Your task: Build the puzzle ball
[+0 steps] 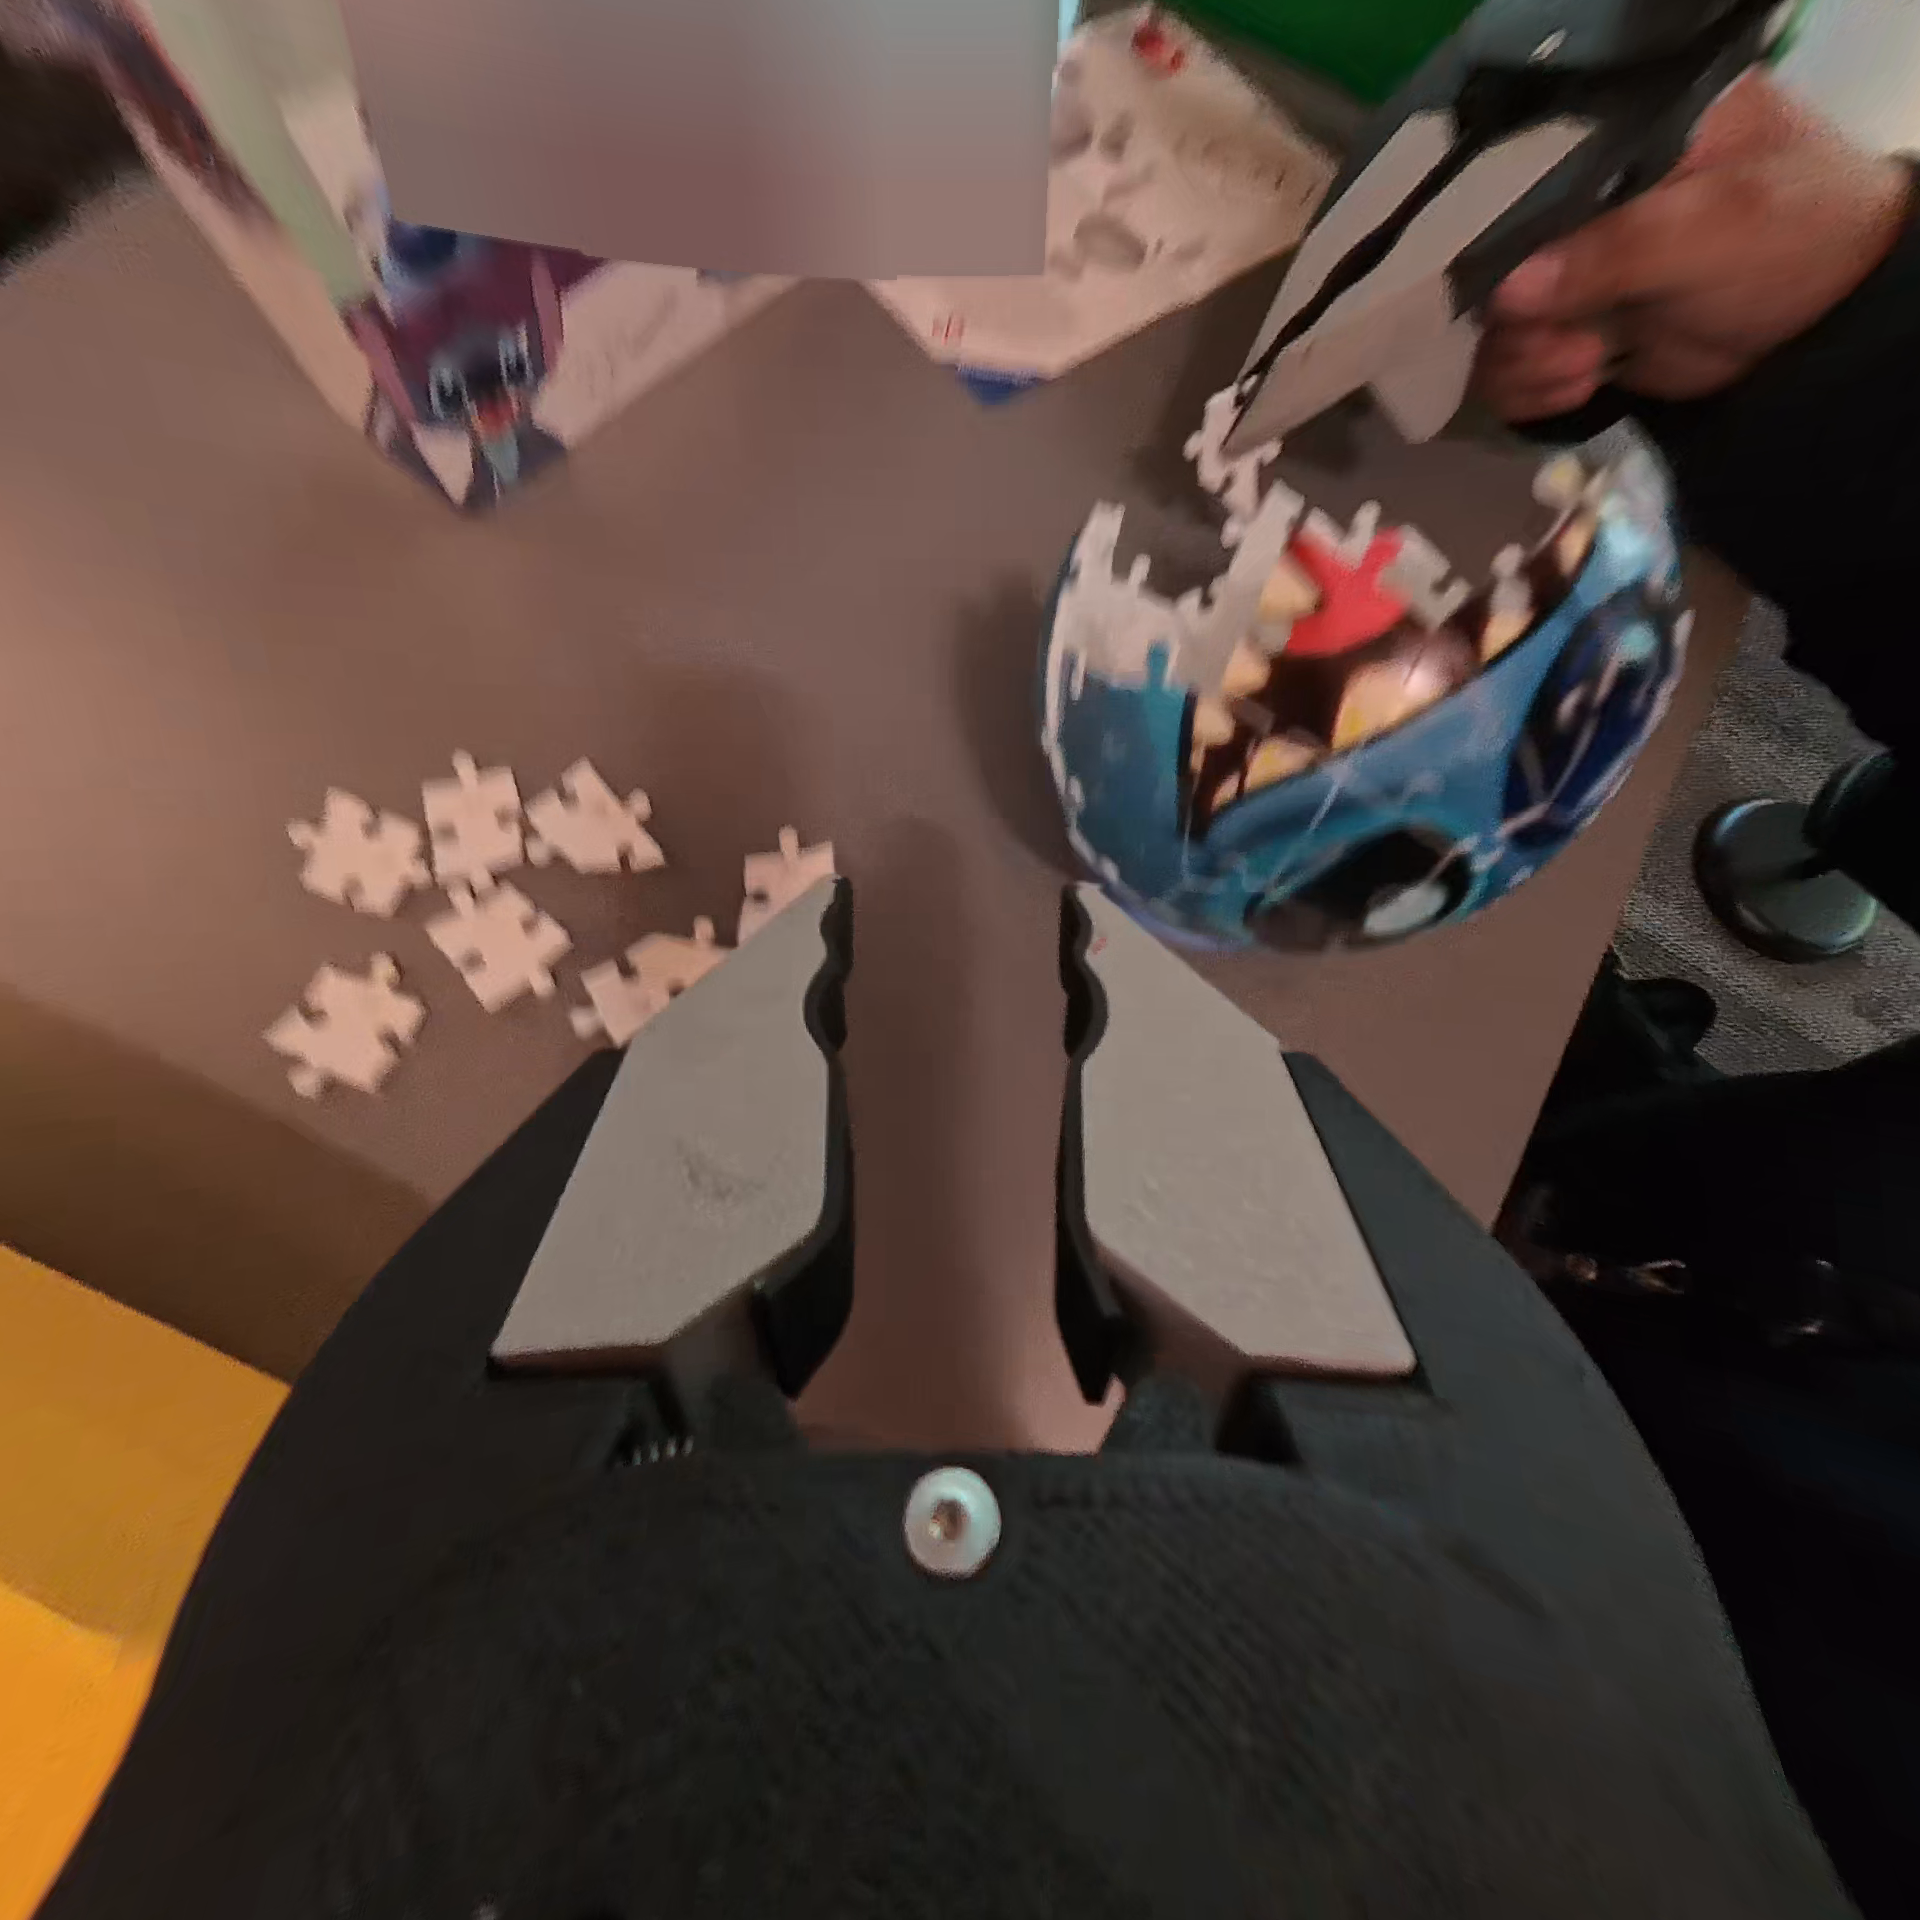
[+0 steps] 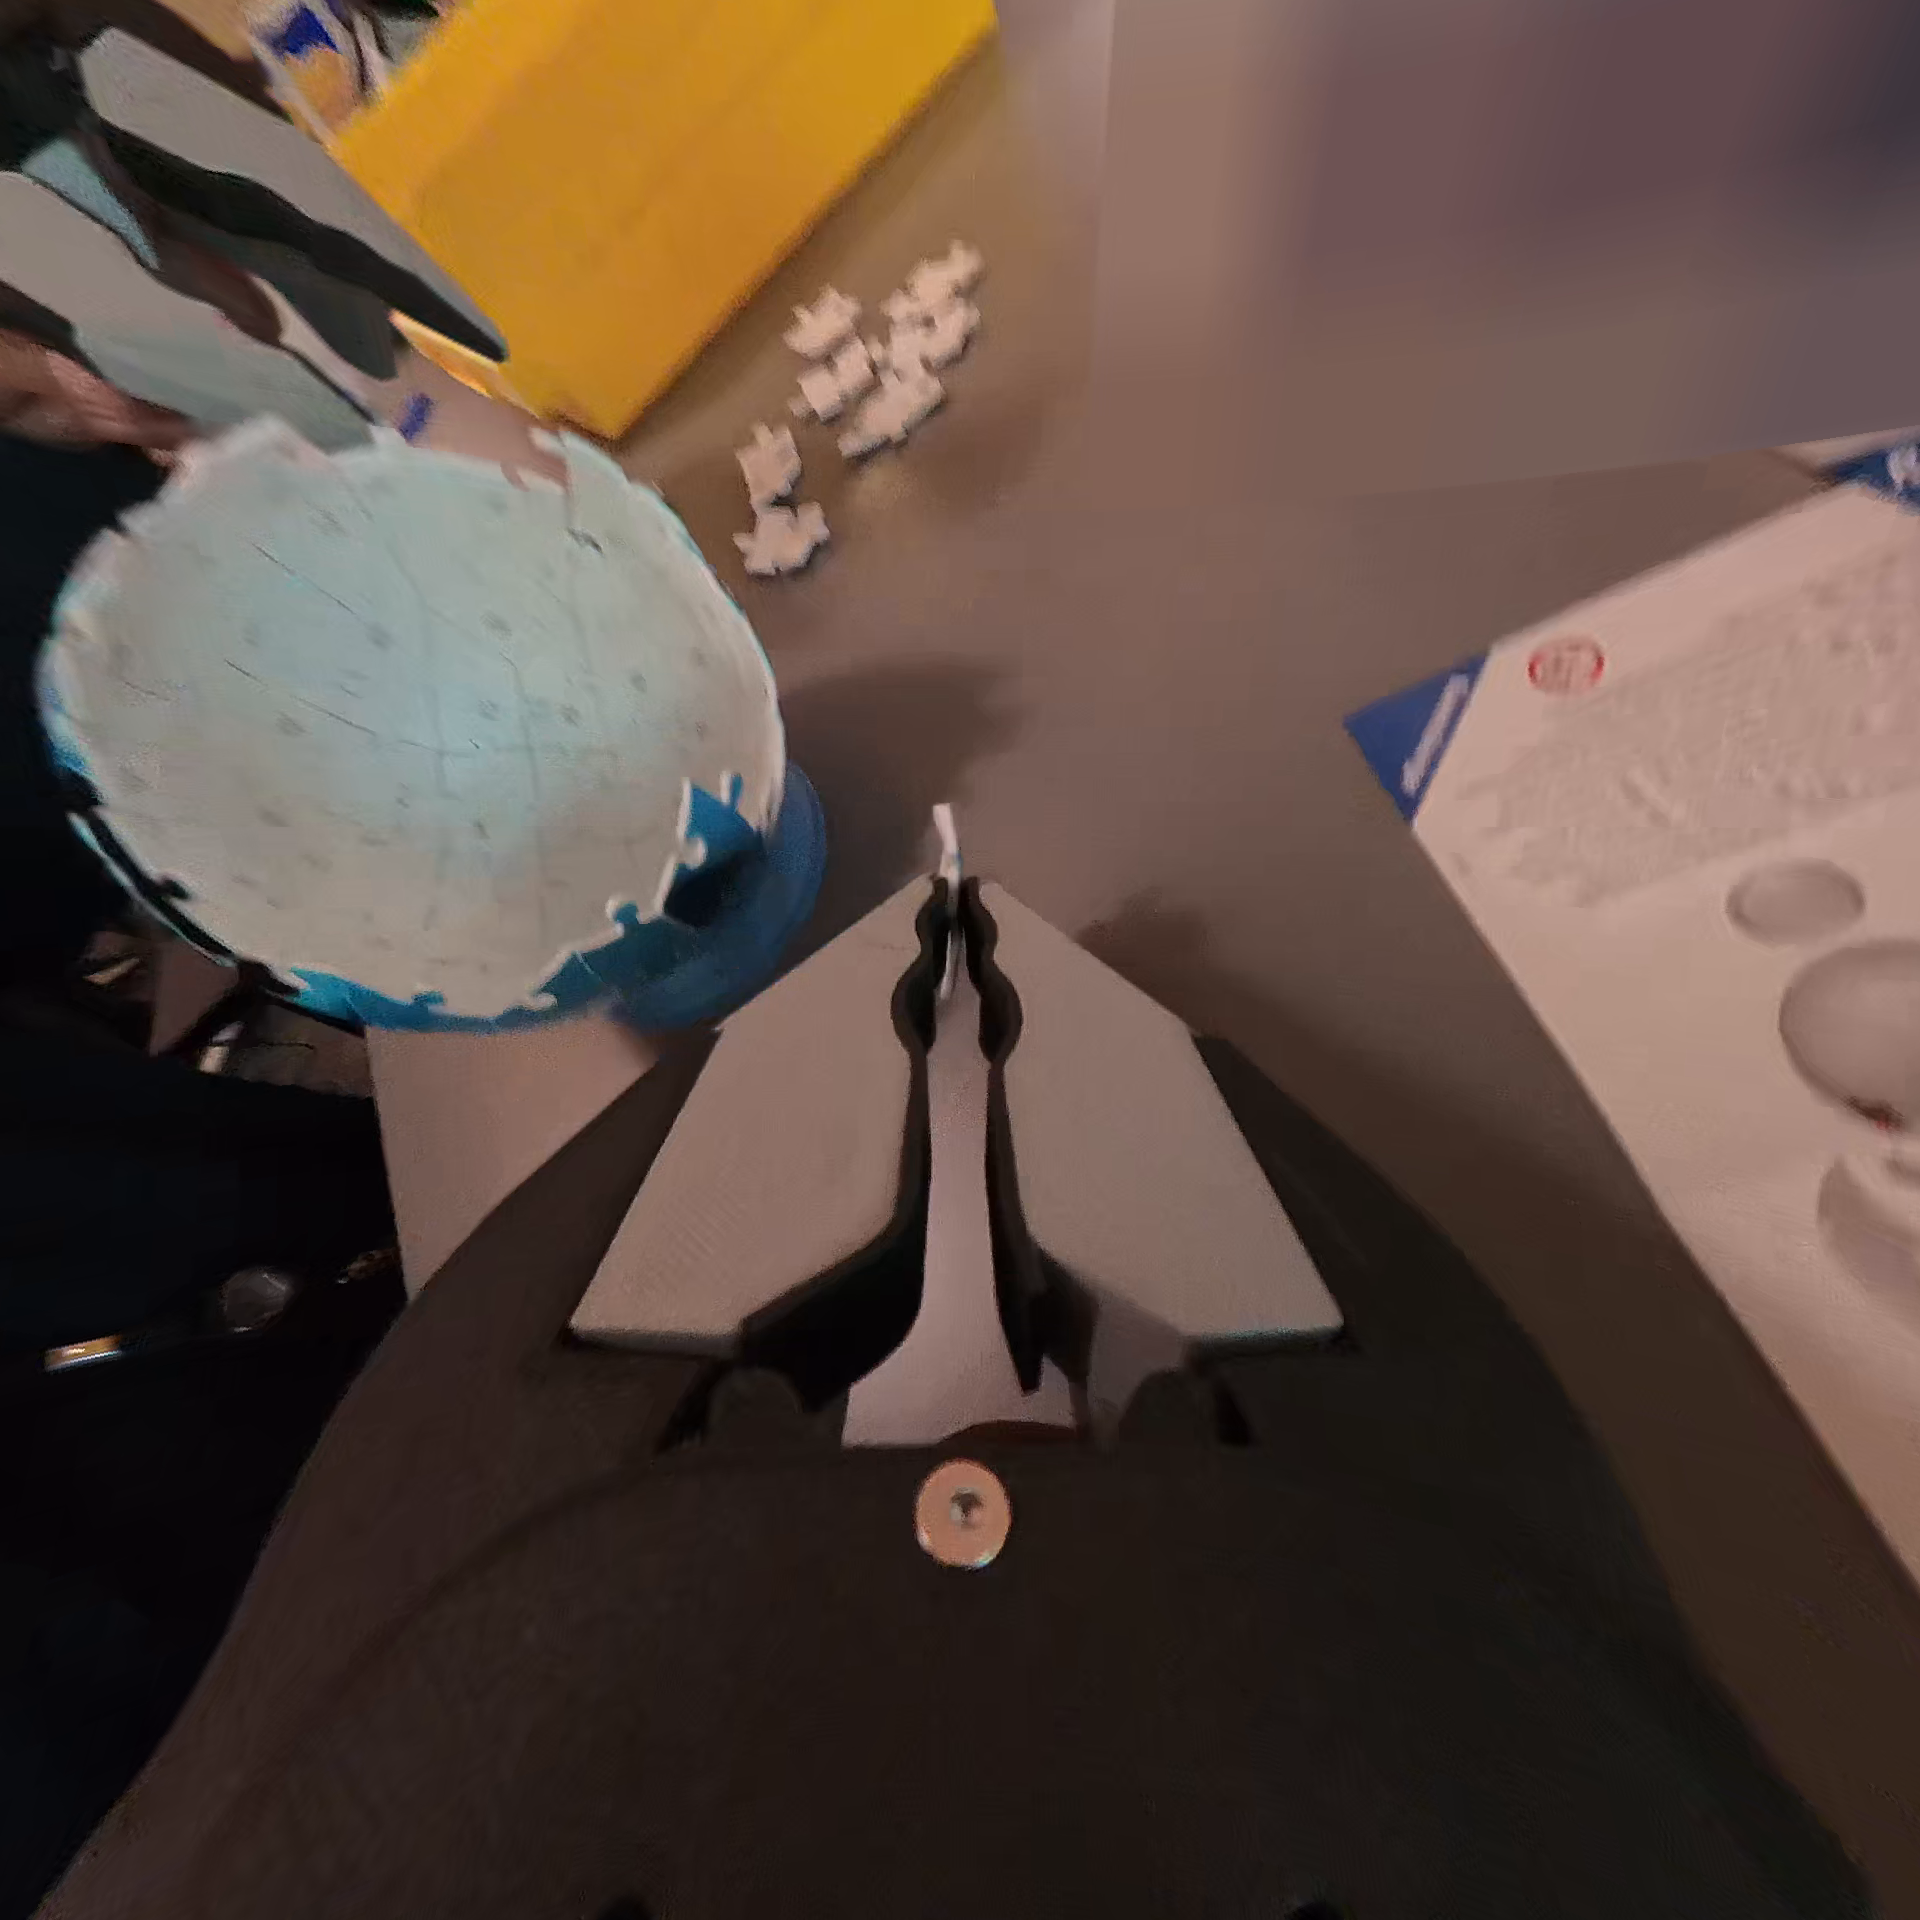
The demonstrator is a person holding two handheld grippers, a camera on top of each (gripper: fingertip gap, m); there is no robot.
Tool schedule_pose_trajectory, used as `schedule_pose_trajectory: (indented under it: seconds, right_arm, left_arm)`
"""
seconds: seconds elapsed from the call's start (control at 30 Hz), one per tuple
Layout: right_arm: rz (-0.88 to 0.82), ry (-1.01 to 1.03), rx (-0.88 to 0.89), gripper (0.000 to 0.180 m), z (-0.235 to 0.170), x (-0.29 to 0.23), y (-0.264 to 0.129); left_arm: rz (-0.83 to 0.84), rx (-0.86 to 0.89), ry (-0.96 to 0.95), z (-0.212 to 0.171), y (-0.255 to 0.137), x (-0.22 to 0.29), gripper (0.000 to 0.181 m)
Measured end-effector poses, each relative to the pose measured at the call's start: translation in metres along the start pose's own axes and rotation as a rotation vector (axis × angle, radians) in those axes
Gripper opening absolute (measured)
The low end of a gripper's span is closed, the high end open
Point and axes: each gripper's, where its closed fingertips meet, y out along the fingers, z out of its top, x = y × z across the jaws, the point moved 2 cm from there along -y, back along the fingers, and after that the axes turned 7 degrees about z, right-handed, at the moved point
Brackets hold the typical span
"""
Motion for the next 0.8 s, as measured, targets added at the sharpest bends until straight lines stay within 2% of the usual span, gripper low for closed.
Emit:
schedule_pose_trajectory:
  seconds: [0.1,0.2,0.3,0.37,0.43,0.53,0.8]
  right_arm:
    - [-0.014,0.042,-0.071,0.002,-0.020,-0.008,-0.001]
    - [-0.057,0.028,-0.103,0.009,-0.030,-0.006,-0.004]
    - [-0.112,-0.031,-0.137,0.013,-0.038,-0.002,-0.005]
    - [-0.169,-0.076,-0.124,0.026,-0.037,-0.001,-0.012]
    - [-0.176,-0.138,-0.082,0.035,-0.036,-0.010,-0.020]
    - [-0.063,-0.215,-0.006,0.051,-0.038,-0.042,-0.024]
    - [0.059,-0.292,0.045,0.068,-0.032,-0.081,-0.002]
  left_arm:
    - [0.016,-0.062,-0.065,-0.042,0.000,0.005,0.048]
    - [0.002,-0.054,-0.090,-0.064,-0.004,0.014,0.048]
    - [-0.037,0.028,0.004,-0.070,-0.006,0.028,0.049]
    - [-0.038,0.071,0.101,-0.074,-0.003,0.031,0.056]
    - [-0.062,0.098,0.135,-0.073,0.000,0.033,0.064]
    - [-0.143,0.114,0.164,-0.065,0.006,0.041,0.074]
    - [-0.181,0.150,0.260,-0.034,0.039,0.059,0.100]
